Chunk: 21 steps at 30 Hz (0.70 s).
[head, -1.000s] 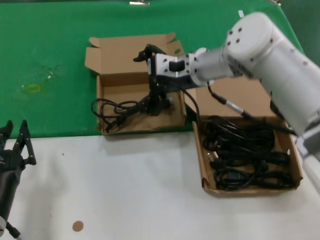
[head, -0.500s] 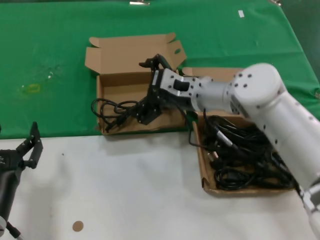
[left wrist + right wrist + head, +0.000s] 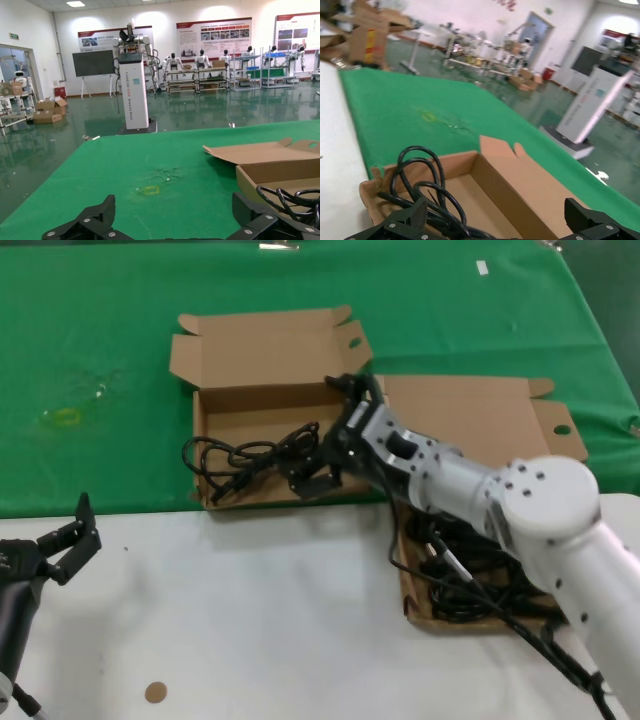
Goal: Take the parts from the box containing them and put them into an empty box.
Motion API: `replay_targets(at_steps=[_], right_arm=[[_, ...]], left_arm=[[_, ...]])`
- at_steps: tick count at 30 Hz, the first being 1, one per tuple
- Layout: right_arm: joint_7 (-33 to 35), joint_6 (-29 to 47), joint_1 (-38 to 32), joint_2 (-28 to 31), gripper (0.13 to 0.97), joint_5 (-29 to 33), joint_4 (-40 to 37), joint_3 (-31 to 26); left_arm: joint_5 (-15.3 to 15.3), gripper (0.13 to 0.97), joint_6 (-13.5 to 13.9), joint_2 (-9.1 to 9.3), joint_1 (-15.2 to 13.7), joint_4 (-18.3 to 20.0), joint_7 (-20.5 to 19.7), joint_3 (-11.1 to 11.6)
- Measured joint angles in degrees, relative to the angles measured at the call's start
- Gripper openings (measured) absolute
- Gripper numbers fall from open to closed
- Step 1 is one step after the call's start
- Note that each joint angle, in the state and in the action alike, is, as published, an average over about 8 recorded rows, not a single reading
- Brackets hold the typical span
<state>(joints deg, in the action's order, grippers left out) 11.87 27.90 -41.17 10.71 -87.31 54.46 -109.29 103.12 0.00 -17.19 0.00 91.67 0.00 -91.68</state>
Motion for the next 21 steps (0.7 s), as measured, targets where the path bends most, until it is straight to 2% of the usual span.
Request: replay_targets(at_steps=[4,13,21], right_arm=[[-1.2,-2.9,4.2,0.7,0.966,-1.6,3.8,1.8],[-3.9,-9.3,13.7,2.2,0.966,-5.3,12.4,5.9],[-6.4,-14.9,22.1,3.5,0.966,-8.5,19.9,9.4]], left_arm=[[0.0,0.79,0.0,0.0,0.0,0.0,0.0,0.0],[0.0,0.913,0.0,0.0,0.0,0.0,0.0,0.0],[0.0,0.958,0.0,0.0,0.0,0.0,0.0,0.0]])
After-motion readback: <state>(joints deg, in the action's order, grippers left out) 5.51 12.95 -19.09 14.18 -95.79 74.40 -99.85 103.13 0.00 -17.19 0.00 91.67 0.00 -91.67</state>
